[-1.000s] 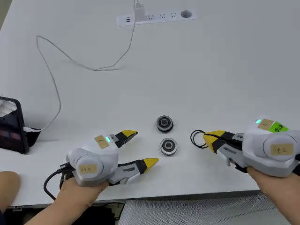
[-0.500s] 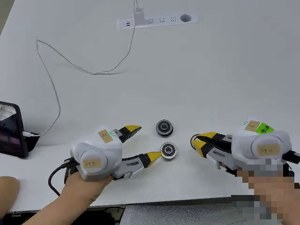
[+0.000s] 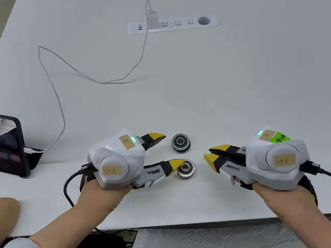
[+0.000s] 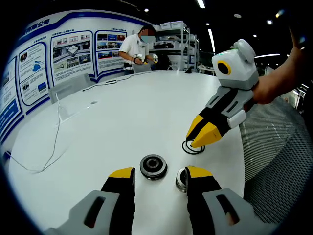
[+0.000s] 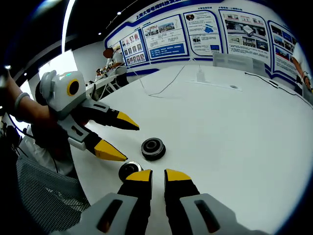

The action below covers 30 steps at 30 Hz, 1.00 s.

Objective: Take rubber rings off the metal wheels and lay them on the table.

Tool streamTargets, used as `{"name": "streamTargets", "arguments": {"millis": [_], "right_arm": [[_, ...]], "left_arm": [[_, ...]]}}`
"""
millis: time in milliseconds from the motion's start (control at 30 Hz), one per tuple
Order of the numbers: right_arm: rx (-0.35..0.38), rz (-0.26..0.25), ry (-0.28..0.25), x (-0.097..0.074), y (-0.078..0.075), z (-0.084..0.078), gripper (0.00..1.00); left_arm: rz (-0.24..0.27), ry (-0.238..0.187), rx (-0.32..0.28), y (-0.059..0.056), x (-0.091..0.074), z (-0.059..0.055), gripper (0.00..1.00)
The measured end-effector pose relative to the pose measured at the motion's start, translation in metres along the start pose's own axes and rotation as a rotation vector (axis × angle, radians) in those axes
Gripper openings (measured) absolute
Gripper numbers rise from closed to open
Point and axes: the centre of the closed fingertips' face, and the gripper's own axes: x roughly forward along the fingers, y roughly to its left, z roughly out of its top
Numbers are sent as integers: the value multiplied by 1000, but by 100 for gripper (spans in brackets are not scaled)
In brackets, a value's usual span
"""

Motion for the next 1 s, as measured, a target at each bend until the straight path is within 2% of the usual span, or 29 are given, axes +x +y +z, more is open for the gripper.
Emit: {"name": "streamTargets", "arguments": {"millis": [433,800,1000], "right_arm": [[30,5,-11,6,-2,3,11],[139,27,-51,14,-4,11,11],[171,28,-63,14,-6,12,11]], "left_arm": [[-11,16,41,3,18,5,34],[-16,42,61,4,27,3,24],[-12,59,64,7,31,2,19]]}}
